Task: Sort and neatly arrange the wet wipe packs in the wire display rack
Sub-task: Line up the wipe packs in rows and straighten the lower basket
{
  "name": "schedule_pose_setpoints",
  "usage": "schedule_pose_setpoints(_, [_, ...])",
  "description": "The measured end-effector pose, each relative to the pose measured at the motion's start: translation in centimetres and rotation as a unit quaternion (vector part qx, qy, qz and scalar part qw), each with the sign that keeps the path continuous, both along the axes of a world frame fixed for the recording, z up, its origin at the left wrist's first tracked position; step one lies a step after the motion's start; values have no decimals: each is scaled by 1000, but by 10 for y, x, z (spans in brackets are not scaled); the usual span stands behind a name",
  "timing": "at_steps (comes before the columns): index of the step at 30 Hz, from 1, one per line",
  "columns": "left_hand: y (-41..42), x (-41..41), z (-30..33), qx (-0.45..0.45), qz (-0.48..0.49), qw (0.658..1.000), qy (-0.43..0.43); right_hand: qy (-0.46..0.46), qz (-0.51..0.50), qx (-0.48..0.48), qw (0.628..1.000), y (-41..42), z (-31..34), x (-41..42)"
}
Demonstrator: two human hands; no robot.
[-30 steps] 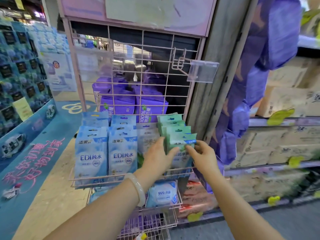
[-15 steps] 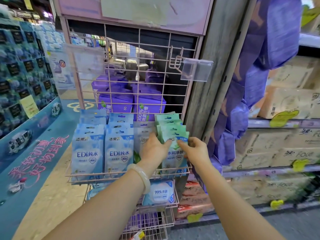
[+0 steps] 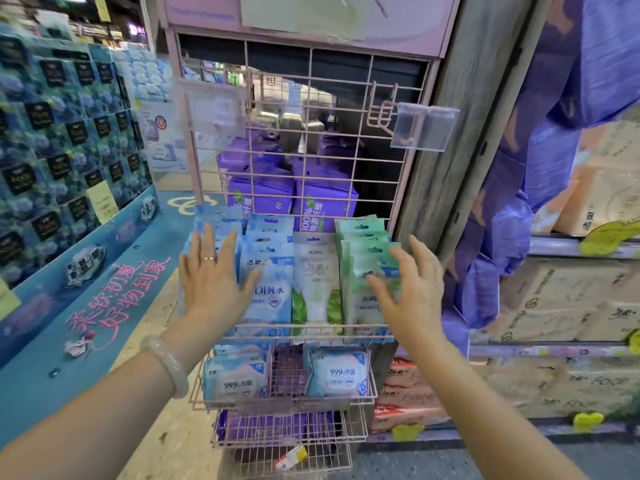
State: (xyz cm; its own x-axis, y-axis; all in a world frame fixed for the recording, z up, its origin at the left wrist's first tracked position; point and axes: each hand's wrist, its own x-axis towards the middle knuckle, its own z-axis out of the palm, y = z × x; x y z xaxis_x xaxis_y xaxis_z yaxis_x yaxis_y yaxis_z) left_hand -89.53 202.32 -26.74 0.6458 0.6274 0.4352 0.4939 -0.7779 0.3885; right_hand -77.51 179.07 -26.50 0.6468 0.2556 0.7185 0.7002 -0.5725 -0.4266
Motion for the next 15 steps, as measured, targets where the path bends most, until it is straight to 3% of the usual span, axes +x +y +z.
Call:
schedule_pose_setpoints(2, [12,-7,-9,-3,9,999,53,-46,19,-110,993,12,-6,-1])
schedule_pose_setpoints(6, [22,-14,-26,-45,-30,987,152,62,18,-263,963,26,-20,15])
schedule_pose_setpoints(11, [24,-15,-28,-49,-41,983,170,75,12,-310,948,31,-16,27])
schedule_pose_setpoints(15, [14,-16,-25,-21,-25,991,131,87,14,-292,952,32,-11,25])
